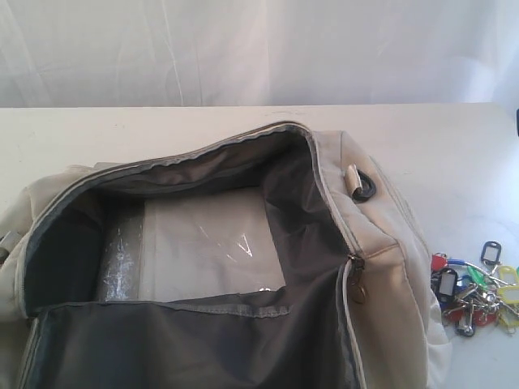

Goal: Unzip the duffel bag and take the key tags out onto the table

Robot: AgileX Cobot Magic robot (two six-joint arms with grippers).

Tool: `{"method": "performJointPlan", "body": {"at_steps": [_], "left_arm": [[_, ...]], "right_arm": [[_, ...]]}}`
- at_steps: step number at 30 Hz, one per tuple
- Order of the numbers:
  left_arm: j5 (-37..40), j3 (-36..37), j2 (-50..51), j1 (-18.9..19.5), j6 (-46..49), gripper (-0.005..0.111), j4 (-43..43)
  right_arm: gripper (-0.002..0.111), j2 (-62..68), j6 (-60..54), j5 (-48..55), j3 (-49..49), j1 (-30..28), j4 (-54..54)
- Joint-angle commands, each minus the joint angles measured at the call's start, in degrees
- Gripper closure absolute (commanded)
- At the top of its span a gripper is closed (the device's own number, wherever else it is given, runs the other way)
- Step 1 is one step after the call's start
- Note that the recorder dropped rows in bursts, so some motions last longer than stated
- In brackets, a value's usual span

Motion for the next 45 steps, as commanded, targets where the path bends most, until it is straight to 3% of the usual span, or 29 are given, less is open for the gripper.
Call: {"method": "performJointPlan", "body": {"at_steps": [1, 13, 18, 24, 40, 45], "left_arm": [[0.64, 0.40, -0.27, -0.59, 0.96, 0.107, -1.12], [0.64, 0.40, -0.27, -0.57, 0.79, 0.107, -0.62], [0.16, 0.40, -0.27, -0.36, 0.79, 0.107, 10.22], [0.12, 0.40, -0.27, 5.98, 0.79, 0.107, 10.12], [0.14, 0.40, -0.27, 6.38, 0.48, 0.107, 10.12], [0.03, 0.40, -0.27, 6.38, -11.39, 0.107, 9.87]], "right_arm": [[0.108, -0.39, -0.39, -0.40, 0.37, -0.28, 0.14], [0.108, -0.39, -0.39, -0.40, 0.37, -0.28, 0.14], [0.108, -0.39, -0.39, -0.40, 0.37, -0.28, 0.14], [0.108, -0.39, -0.39, -0.40, 0.37, -0.28, 0.14], [0.108, -0.39, -0.39, -0.40, 0.37, -0.28, 0.14], [0.108, -0.39, -0.39, -0.40, 0.37, -0.28, 0.14]]}}
